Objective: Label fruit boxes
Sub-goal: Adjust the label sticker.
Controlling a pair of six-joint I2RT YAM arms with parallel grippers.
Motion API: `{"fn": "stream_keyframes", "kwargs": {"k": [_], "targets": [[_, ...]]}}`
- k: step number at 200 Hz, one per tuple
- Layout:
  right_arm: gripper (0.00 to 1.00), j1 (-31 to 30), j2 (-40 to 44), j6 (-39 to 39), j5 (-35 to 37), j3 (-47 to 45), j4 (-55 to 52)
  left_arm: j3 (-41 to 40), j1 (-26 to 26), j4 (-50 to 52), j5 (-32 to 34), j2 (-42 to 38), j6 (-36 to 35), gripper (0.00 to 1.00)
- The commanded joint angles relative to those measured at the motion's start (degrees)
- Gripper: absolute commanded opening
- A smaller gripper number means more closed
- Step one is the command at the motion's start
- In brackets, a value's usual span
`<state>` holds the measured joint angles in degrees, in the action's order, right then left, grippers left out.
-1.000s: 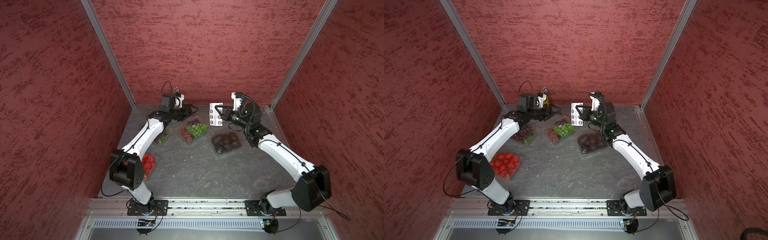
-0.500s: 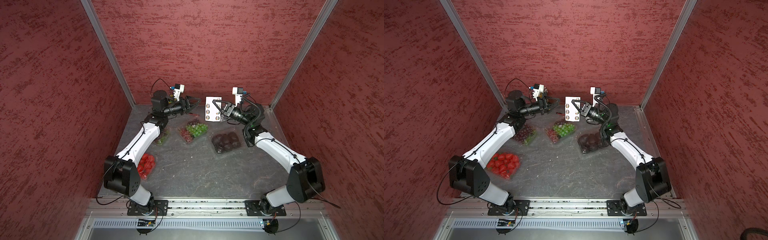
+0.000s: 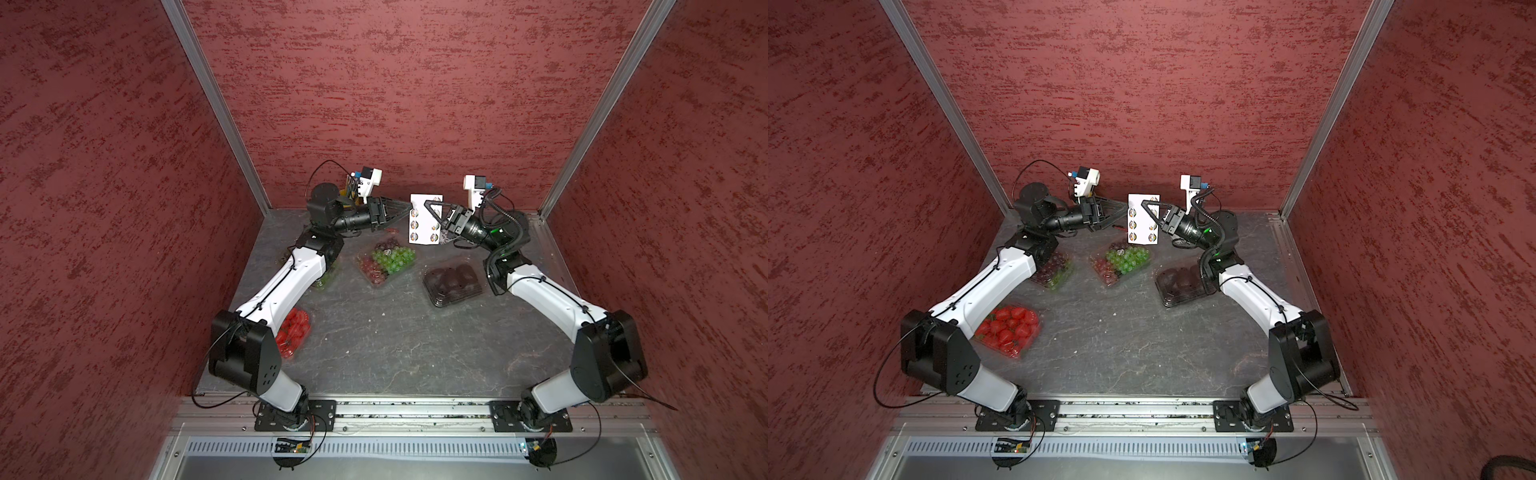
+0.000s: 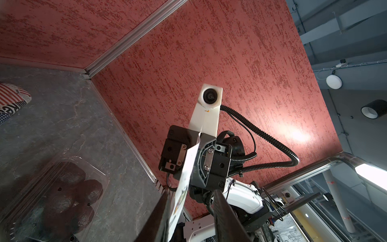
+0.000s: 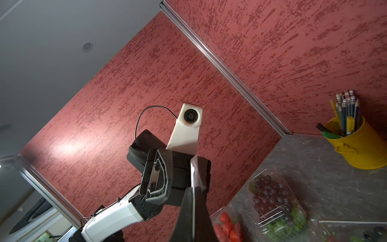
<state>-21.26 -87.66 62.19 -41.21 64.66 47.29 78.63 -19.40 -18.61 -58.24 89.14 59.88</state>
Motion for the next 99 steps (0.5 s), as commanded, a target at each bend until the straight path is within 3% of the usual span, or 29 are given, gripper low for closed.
{"fn": "stream_keyframes", "kwargs": {"k": [1,34,99], "targets": [[0.00,0.2,1.4,1.4,-0.2,-0.7,2.4,-0.1,-0.5,-2.7,-1.6,0.1,0.3,0.26],[0.00,0.1,1.9,1.3,-0.2,-1.0,2.3,0.0,-0.9,-2.7,-1.5,0.2,0.3,0.18],[0.00,0.1,2.7,1.2,-0.1,-1.4,2.0,0.1,-1.5,-0.5,-1.4,0.3,-1.4,0.15]]}}
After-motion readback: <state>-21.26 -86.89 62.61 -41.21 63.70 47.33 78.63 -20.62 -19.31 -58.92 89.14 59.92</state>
